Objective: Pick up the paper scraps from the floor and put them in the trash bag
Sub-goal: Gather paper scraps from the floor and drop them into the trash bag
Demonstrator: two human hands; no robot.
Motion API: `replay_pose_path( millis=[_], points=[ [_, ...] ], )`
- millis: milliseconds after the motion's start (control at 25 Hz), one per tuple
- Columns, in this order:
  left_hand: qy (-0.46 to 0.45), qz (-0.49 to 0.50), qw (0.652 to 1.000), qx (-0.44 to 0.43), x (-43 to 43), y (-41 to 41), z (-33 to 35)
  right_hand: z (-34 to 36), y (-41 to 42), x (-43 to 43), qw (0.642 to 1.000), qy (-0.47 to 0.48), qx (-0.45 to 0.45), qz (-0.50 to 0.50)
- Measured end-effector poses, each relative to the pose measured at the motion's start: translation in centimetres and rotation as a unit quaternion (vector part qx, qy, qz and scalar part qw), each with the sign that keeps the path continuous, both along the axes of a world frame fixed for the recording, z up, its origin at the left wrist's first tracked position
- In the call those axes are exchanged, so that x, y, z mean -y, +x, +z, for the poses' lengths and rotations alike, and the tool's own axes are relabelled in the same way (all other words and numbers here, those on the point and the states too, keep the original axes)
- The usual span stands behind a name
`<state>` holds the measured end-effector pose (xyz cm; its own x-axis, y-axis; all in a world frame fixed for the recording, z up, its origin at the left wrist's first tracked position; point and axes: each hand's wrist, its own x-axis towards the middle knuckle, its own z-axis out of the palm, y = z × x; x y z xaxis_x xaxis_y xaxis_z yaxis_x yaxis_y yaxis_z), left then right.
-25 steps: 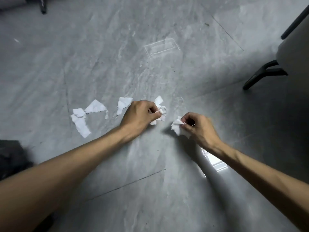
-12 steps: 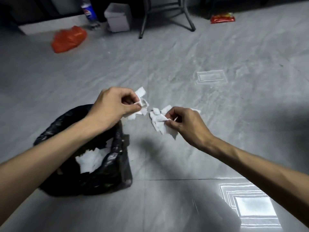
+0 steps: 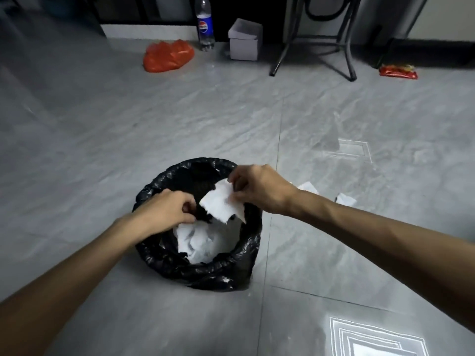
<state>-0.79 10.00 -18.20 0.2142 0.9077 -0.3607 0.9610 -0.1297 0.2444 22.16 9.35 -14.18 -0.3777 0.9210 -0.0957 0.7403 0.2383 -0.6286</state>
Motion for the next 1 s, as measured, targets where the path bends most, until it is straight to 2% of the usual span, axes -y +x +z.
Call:
replay_pose_path(
  millis=[80, 160, 320, 440, 560, 720, 800, 920, 1000],
  points=[
    [0.073, 0.042, 0.995, 0.053, -0.6, 0.7, 0.3, 0.8, 0.4, -0.4, 0.999, -0.017, 0.041, 0.005],
    [0.147, 0.052, 0.984, 0.091, -1.6, 3.0, 1.2, 1.7, 2.8, -0.7, 0.999, 0.001, 0.037, -0.024],
    [0.211, -0.027, 0.967, 0.143, -3.6, 10.4, 2.7, -0.2, 10.9, -0.6, 0.991, 0.001, 0.044, -0.126],
    [0.13, -0.08, 0.973, 0.172, -5.0, 15.6, 2.4, -5.3, 17.4, -1.0, 0.976, -0.062, 0.09, -0.188],
    [0.029, -0.083, 0.977, 0.194, -6.8, 20.1, 0.7, -11.4, 22.8, -2.0, 0.954, -0.127, 0.136, -0.233],
    [-0.066, -0.07, 0.987, 0.131, -9.1, 24.8, -3.8, -17.9, 25.9, -2.9, 0.947, -0.116, 0.154, -0.257],
    [-0.073, -0.072, 0.992, 0.08, -9.6, 26.9, -6.8, -20.5, 26.5, -3.3, 0.959, -0.066, 0.15, -0.232],
    [-0.014, -0.014, 0.999, 0.033, -9.6, 29.2, -11.2, -23.0, 27.6, -3.9, 0.966, -0.01, 0.169, -0.195],
    [-0.002, 0.012, 1.0, 0.003, -9.6, 29.9, -13.6, -23.8, 28.6, -4.3, 0.973, 0.016, 0.134, -0.187]
  ],
)
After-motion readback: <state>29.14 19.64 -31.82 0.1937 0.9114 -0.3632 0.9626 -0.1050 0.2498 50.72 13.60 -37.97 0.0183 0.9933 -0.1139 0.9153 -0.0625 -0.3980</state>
